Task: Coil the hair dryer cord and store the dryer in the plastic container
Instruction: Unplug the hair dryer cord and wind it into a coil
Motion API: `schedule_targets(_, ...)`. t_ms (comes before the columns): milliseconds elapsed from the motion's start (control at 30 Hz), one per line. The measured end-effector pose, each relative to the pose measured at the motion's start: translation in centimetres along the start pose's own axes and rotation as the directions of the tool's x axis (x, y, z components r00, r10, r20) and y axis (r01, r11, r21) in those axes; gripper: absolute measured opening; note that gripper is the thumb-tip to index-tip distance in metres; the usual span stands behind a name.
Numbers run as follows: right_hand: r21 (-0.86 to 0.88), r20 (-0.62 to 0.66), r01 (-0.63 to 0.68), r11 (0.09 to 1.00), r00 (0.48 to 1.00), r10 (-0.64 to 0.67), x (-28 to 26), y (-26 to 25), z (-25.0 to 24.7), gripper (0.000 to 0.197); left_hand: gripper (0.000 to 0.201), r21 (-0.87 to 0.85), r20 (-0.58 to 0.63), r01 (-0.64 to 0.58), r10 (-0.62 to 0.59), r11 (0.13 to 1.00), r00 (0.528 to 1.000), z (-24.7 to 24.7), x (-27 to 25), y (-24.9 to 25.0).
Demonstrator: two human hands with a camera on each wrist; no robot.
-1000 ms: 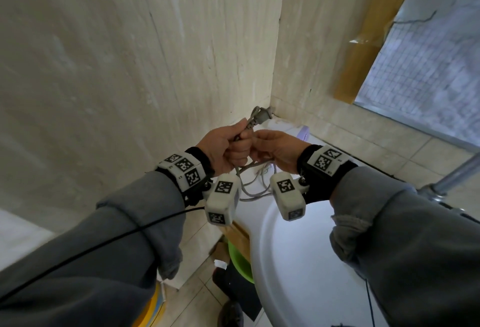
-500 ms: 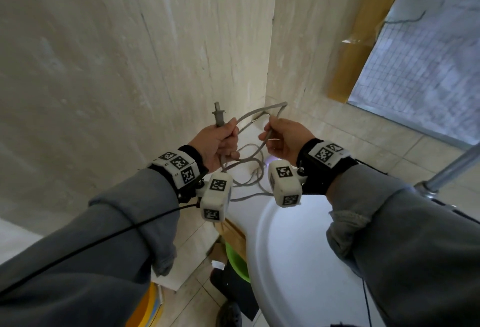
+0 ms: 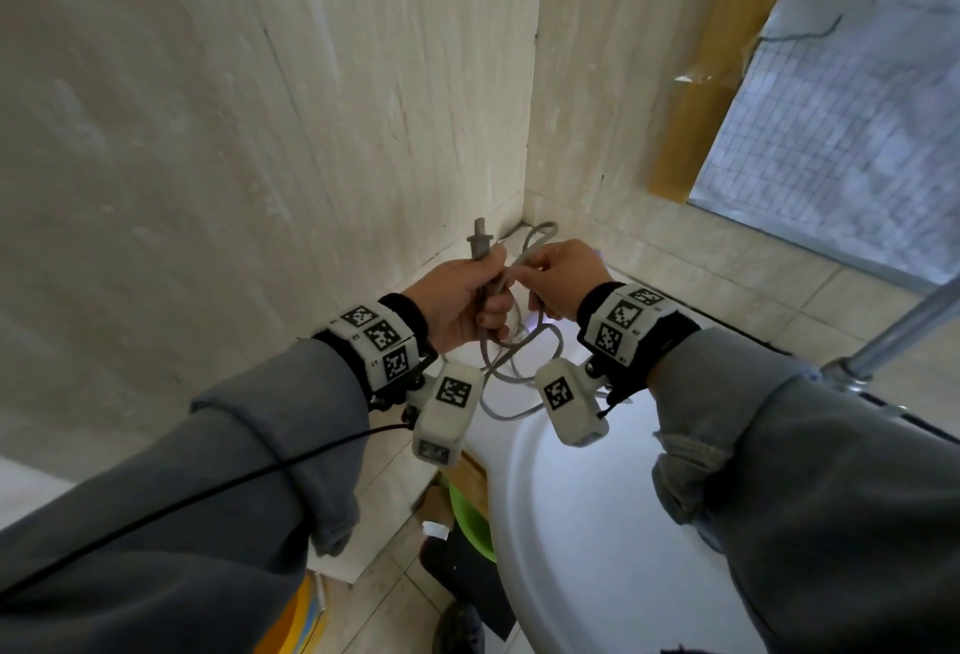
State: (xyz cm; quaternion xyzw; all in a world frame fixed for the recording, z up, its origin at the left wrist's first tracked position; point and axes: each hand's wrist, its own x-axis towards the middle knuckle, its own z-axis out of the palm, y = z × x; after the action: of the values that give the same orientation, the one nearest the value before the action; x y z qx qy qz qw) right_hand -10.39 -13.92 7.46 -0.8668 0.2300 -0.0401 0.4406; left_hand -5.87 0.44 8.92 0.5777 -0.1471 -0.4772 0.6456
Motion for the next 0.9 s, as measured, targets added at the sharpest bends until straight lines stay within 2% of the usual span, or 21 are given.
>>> schedule_targets(133, -0.142, -0.071, 0.06, 0.988, 0.995, -0.071, 0.0, -0.1, -0.1, 0.032, 0.033, -0.044, -0.029, -0.016, 0.015, 0.999, 0.999, -0.1, 0.1, -0.2)
schedule_targets(267, -0.282, -0.092, 0.144, 0.949, 0.98, -0.176, -0.3, -0.8, -0.2, 0.043, 0.038, -0.051, -0.012, -0.031, 0.031, 0.998, 0.999, -0.2, 0.3, -0.4)
schedule_targets(333, -0.188, -0.084, 0.151, 0.97, 0.982, -0.169, -0.2, -0.8, 0.0, 0.04, 0.041, -0.054, -0.008, -0.043, 0.043, 0.998, 0.999, -0.4, 0.4, -0.3)
schedule_targets(367, -0.059, -0.044, 0.133, 0.989, 0.99, -0.136, -0.2, -0.7, 0.0, 0.037, 0.042, -0.062, -0.018, -0.06, 0.059, 0.996, 0.998, -0.5, 0.5, -0.3)
schedule_targets(433, 0.221, 0.131, 0.041, 0.974, 0.989, -0.072, -0.2, -0.5, 0.1, 0.037, 0.046, -0.122, -0.052, -0.116, 0.111, 0.986, 0.992, -0.9, 0.7, -0.1)
schedule_targets(467, 0.28, 0.237, -0.012, 0.96, 0.97, -0.057, -0.3, -0.3, 0.2, 0.043, 0.049, -0.177, -0.07, -0.148, 0.137, 0.973, 0.988, -1.2, 0.8, 0.2)
schedule_targets(533, 0.162, 0.421, -0.041, 0.986, 0.906, -0.032, -1.0, 0.0, 0.4, 0.051, 0.056, -0.293, -0.111, -0.204, 0.178, 0.934, 0.978, -1.6, 0.7, 1.1)
schedule_targets(600, -0.077, 0.536, 0.048, 0.996, 0.844, 0.001, -1.9, 0.7, 0.7, 0.046, 0.06, -0.363, -0.161, -0.262, 0.216, 0.894, 0.963, -1.9, 0.4, 2.1)
schedule_targets(667, -0.179, 0.544, 0.081, 0.981, 0.839, 0.029, -2.3, 1.6, 1.3, 0.053, 0.061, -0.405, -0.181, -0.311, 0.258, 0.86, 0.949, -2.1, -0.1, 2.8)
schedule_targets(733, -0.156, 0.491, 0.063, 0.986, 0.871, 0.022, -2.3, 2.2, 1.7, 0.065, 0.062, -0.446, -0.167, -0.33, 0.285, 0.832, 0.944, -2.1, -0.4, 3.3)
schedule_targets(800, -0.196, 0.489, 0.11, 0.974, 0.872, 0.0, -2.3, 2.7, 2.1, 0.067, 0.064, -0.472, -0.148, -0.333, 0.299, 0.816, 0.943, -1.9, -0.7, 3.6)
schedule_targets(833, -0.234, 0.513, 0.136, 0.963, 0.859, 0.003, -2.4, 2.9, 2.4, 0.063, 0.064, -0.478, -0.141, -0.334, 0.304, 0.813, 0.942, -1.8, -0.9, 3.7)
schedule_targets(900, -0.31, 0.551, 0.167, 0.936, 0.834, 0.033, -2.5, 3.2, 2.7, 0.042, 0.064, -0.465, -0.133, -0.335, 0.31, 0.819, 0.941, -1.5, -1.1, 4.1)
